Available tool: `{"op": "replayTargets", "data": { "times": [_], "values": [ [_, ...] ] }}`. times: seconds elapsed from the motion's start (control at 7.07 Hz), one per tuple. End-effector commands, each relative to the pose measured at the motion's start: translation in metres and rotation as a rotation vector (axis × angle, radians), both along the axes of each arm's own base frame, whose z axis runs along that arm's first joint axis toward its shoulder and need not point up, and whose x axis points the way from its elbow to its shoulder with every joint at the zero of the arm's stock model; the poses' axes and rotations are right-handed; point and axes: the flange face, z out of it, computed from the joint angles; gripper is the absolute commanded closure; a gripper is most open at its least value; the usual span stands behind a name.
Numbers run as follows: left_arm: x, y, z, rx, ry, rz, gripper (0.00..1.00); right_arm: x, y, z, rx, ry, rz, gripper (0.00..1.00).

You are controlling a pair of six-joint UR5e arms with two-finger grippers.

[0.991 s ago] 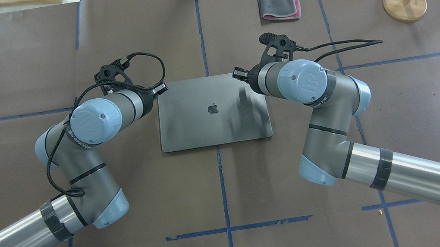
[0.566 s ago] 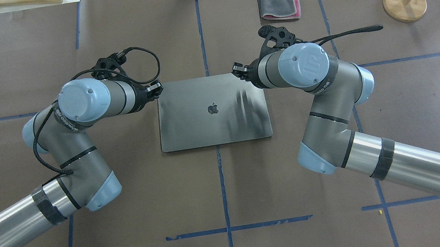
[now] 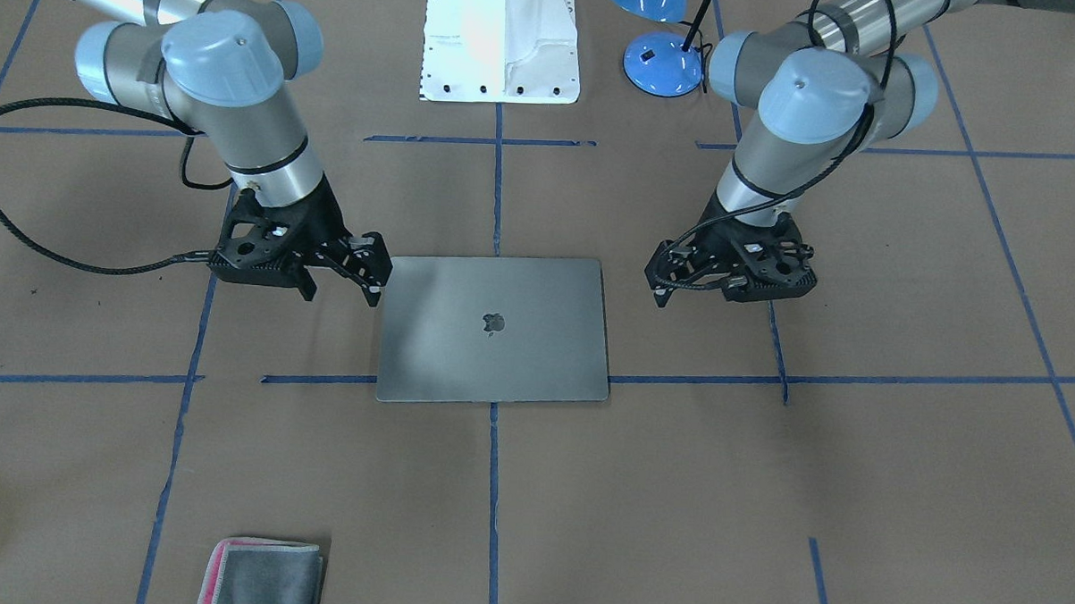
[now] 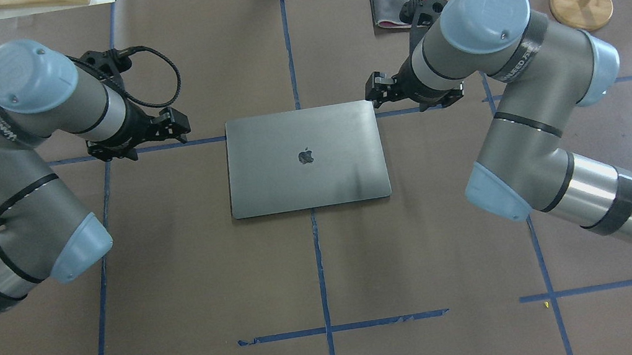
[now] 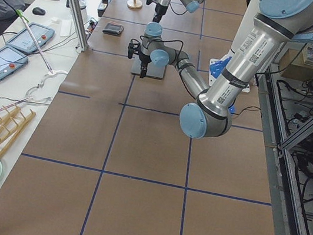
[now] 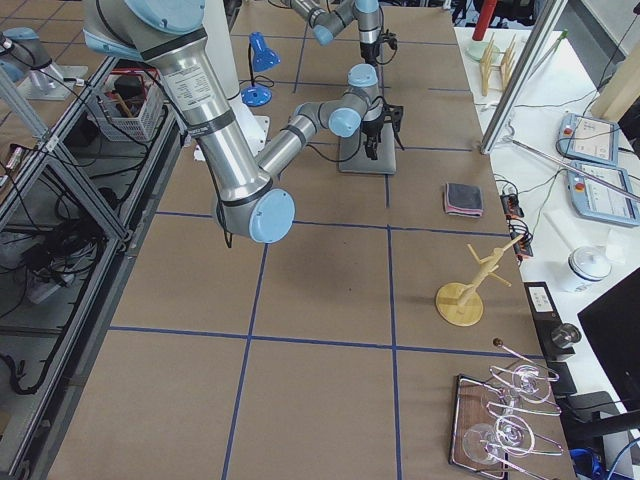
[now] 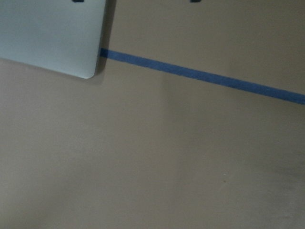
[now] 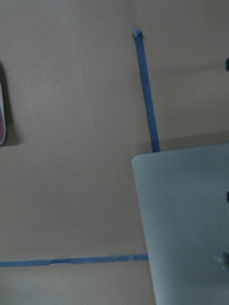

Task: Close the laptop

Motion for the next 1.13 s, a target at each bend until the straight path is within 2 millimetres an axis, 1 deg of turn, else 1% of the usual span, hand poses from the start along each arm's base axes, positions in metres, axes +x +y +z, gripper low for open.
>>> {"op": "replayTargets", "data": {
  "times": [0.0,0.14,0.28,0.42,0.57,0.71,0.85,0.99],
  "values": [
    [-0.096,0.034,0.07,0.115,-0.138,0.215,0.0,0.103,0.006,0.067,0.058,0.078,-0.184,0.0],
    [-0.144,0.038,0.12,0.145,-0.172,0.309,0.0,0.162,0.007,0.113,0.109,0.114,-0.251,0.0],
    [-0.203,0.038,0.163,0.168,-0.182,0.366,0.0,0.216,0.015,0.155,0.137,0.139,-0.309,0.0],
    [-0.257,0.043,0.2,0.196,-0.175,0.414,0.0,0.267,0.026,0.196,0.173,0.15,-0.365,0.0],
    [-0.311,0.047,0.233,0.169,-0.172,0.381,0.0,0.317,0.044,0.235,0.196,0.161,-0.408,0.0],
    [-0.355,0.062,0.271,0.076,-0.118,0.303,0.0,0.362,0.063,0.271,0.22,0.176,-0.441,0.0],
    [-0.385,0.077,0.3,0.007,-0.068,0.244,0.0,0.395,0.079,0.301,0.209,0.163,-0.444,0.0],
    [-0.392,0.099,0.323,-0.047,-0.061,0.236,0.0,0.412,0.092,0.333,0.142,0.138,-0.414,0.0]
  ]
}}
